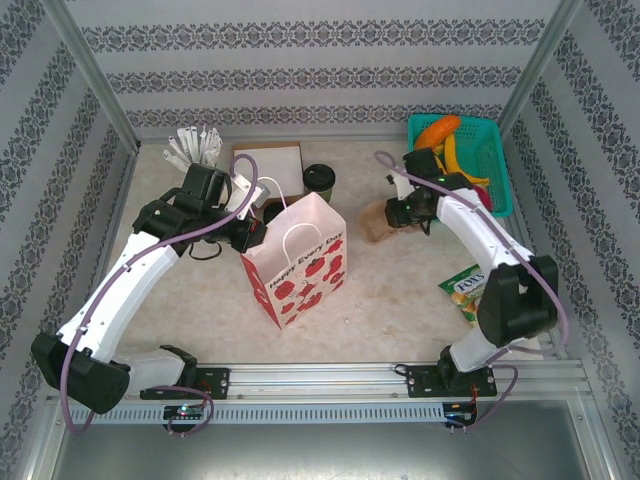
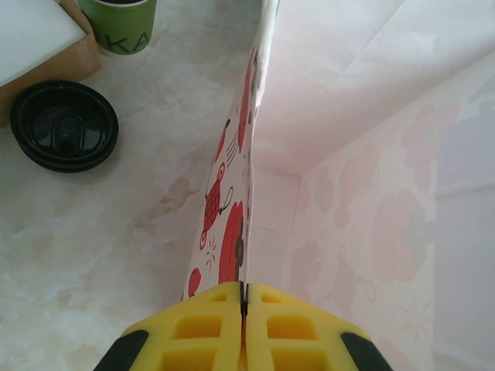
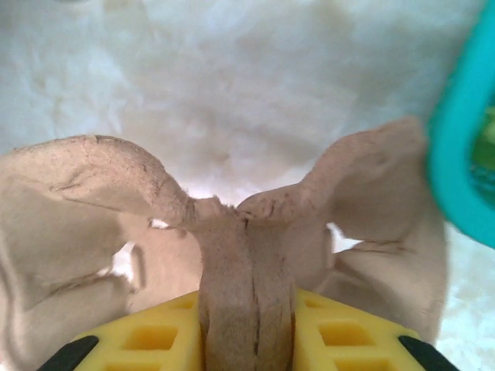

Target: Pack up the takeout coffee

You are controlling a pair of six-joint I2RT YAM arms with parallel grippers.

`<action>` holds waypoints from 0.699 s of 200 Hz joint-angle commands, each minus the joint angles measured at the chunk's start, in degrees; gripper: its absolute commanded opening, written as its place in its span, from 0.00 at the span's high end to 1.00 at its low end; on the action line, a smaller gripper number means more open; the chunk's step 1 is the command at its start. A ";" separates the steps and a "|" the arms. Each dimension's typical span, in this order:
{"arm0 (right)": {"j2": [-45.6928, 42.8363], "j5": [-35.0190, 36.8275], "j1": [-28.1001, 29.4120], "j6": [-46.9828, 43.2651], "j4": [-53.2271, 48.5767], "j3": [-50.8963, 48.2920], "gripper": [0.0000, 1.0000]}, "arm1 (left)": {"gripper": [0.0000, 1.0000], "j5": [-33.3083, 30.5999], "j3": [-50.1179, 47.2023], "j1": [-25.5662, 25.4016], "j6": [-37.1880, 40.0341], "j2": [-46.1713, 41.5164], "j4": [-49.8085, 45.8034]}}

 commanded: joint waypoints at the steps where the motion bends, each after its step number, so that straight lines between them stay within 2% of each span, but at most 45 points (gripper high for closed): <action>1: -3.82 -3.70 -1.32 4.82 0.28 3.00 0.72 | 1.00 1.82 -0.51 0.65 0.22 0.28 -0.18; 34: -6.96 -14.26 -1.42 9.72 1.41 8.57 0.72 | 1.00 4.01 -0.32 0.61 1.07 0.36 -0.32; 66: -7.19 -27.70 -0.87 15.74 2.88 15.01 0.72 | 1.00 5.14 0.22 0.65 1.77 1.30 -0.15; 110: -7.96 -34.39 2.26 20.61 5.32 20.03 0.72 | 1.00 5.25 0.50 0.63 2.83 2.13 0.63; 140: -7.55 -41.17 6.23 27.59 11.64 20.06 0.71 | 1.00 6.34 1.25 0.66 2.92 3.25 1.52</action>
